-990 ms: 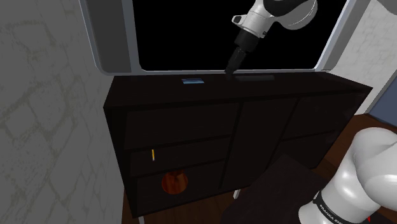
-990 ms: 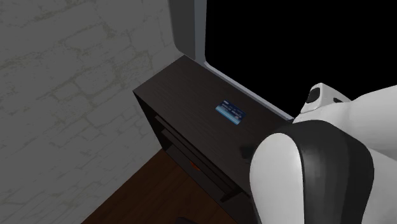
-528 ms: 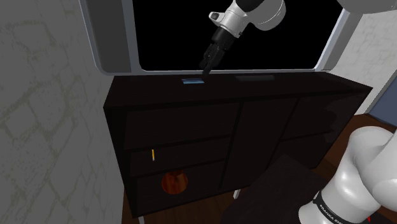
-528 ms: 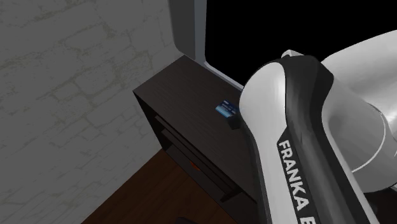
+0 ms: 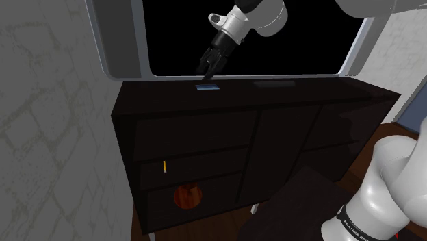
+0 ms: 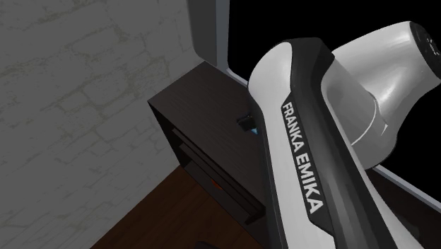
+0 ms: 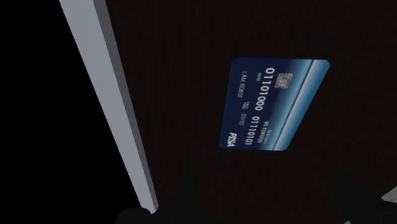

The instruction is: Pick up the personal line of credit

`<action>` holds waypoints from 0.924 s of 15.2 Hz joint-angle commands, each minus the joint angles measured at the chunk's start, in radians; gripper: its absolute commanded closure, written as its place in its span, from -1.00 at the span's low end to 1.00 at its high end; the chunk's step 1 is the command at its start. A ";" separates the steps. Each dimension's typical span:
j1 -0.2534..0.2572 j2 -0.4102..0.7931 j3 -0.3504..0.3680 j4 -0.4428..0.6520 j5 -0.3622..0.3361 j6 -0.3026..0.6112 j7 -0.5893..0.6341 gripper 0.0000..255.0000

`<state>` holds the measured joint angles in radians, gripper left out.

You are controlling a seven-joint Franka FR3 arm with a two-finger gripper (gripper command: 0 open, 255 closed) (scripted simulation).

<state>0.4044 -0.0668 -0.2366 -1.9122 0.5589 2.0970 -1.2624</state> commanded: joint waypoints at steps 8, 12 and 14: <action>0.002 0.012 0.001 -0.043 0.022 0.047 -0.036 1.00; 0.002 0.012 0.001 -0.042 0.022 0.047 -0.036 1.00; 0.002 0.012 0.001 -0.042 0.022 0.047 -0.036 1.00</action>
<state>0.4067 -0.0546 -0.2359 -1.9545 0.5811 2.1436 -1.2984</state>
